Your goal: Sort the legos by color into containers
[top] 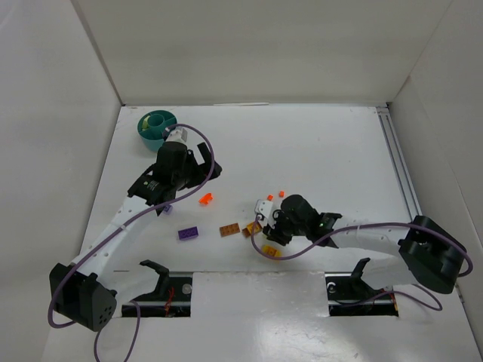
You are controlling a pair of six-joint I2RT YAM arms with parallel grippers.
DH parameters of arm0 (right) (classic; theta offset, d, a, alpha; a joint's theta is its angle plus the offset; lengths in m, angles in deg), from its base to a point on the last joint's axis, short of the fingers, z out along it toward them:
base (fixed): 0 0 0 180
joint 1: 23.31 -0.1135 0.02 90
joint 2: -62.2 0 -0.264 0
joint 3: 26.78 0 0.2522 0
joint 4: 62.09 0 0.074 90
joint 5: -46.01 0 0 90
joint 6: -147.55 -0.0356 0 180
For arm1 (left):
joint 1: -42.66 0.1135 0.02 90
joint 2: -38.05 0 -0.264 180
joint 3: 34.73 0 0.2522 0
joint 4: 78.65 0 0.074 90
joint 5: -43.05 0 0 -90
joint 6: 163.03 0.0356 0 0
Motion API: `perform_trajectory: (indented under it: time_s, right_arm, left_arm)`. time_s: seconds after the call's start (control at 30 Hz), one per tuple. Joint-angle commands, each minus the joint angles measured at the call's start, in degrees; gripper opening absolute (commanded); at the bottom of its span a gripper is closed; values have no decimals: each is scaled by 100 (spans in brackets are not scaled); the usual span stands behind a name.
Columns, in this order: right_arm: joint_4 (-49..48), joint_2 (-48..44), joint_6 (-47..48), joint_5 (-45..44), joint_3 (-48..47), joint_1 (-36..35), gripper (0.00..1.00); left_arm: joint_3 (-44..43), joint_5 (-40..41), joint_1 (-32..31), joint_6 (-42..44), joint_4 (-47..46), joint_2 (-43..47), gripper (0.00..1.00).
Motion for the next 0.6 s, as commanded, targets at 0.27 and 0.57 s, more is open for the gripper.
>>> perform_trajectory:
  time_s: [0.27, 0.57]
  right_arm:
    - [-709, 203, 181, 460, 49, -49, 54]
    - [-955, 502, 242, 468, -83, -49, 48]
  left_arm:
    - [75, 23, 10, 90, 91, 184, 100]
    - [129, 75, 10, 90, 205, 412, 100]
